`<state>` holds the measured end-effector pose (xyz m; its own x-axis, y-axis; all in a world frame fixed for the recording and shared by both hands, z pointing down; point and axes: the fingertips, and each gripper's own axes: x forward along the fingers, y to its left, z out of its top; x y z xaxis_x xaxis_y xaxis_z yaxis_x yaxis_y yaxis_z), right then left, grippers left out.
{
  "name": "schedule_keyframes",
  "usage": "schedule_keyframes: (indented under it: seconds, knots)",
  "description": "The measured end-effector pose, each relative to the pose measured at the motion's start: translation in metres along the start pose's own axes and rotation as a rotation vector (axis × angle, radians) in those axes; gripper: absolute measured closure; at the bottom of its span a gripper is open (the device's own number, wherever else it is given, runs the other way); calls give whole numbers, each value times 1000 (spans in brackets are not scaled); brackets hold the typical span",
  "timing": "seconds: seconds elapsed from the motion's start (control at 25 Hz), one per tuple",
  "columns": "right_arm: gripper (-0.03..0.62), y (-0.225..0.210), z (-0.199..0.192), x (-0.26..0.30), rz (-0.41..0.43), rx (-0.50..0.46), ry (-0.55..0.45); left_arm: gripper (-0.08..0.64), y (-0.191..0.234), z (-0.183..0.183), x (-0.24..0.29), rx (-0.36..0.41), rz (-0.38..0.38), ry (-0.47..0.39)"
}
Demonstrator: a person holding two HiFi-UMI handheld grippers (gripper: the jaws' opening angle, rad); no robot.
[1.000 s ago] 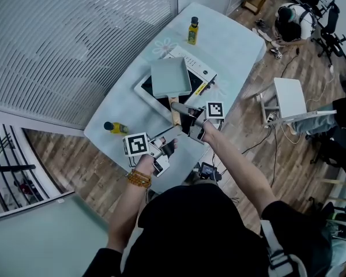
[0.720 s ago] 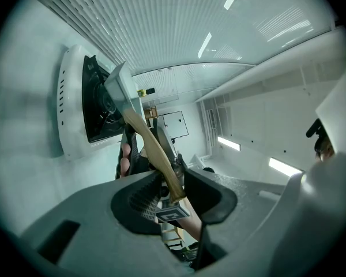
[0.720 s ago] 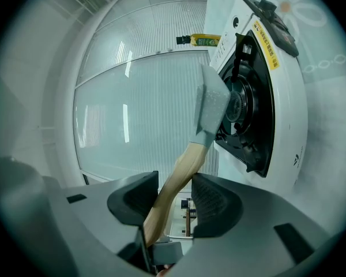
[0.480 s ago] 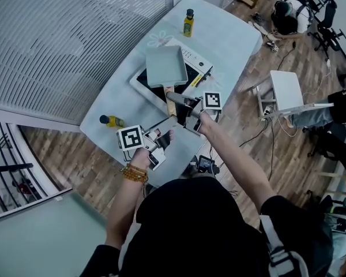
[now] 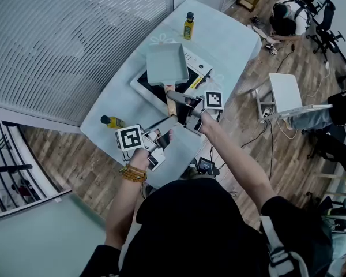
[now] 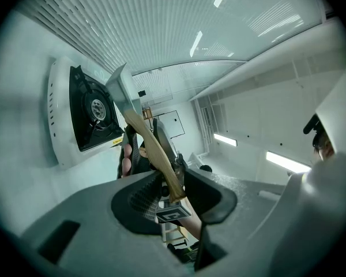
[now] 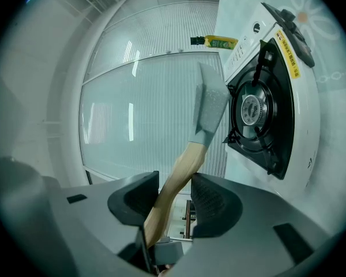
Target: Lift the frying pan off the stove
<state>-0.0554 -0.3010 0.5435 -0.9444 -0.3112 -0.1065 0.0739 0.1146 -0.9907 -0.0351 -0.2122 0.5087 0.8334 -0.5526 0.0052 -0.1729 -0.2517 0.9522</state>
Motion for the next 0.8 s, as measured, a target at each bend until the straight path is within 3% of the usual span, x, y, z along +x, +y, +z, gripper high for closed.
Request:
schedule_keyframes:
  seconds: [0.56,0.8]
  knots:
    - [434,37,9,7,42,-45,-25,431,-28,13,0,37,-54,-13]
    - [434,58,8,8,54,-111,-13,433,-44,13,-2,79,-78,-13]
